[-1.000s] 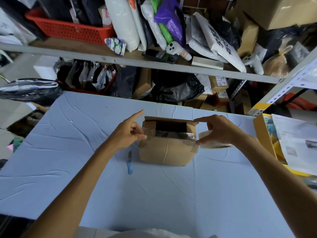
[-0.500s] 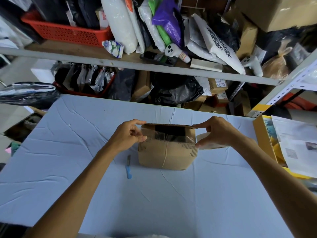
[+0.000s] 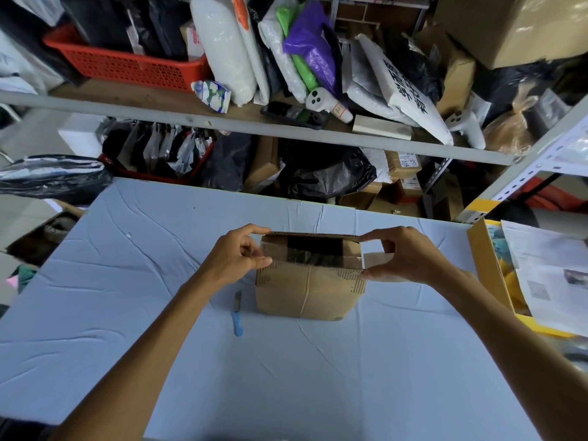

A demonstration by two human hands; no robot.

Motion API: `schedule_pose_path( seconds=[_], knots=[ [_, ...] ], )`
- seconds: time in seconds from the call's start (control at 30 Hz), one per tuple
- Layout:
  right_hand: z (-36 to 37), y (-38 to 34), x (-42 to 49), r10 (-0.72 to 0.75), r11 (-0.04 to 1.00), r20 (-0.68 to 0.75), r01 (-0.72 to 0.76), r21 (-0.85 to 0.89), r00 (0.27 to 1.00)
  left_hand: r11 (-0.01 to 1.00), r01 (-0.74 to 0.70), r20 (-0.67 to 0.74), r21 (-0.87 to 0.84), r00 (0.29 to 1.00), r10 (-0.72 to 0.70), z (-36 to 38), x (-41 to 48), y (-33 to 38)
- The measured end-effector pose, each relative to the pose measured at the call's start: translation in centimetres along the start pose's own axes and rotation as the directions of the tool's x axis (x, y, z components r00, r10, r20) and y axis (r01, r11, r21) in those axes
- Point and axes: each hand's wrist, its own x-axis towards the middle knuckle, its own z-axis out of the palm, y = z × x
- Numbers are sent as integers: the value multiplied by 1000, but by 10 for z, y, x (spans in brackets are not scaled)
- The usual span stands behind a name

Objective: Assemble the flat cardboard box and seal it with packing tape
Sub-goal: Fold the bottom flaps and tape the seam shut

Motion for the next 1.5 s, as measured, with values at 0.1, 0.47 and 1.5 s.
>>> schedule_pose_path(
  seconds=[0.1, 0.47, 1.5],
  knots=[
    [2, 0, 1, 0, 1000, 108, 2, -20, 994, 1000, -9, 13, 1, 1000, 9, -1, -1, 1],
    [11, 8, 0, 87, 996, 74, -89, 28, 993, 1000, -13, -7, -4, 1000, 13, 1, -1, -2],
    [18, -1, 32, 293, 938, -120, -310, -153, 948, 996, 85, -225, -20, 970, -87, 20, 12, -11]
  ],
)
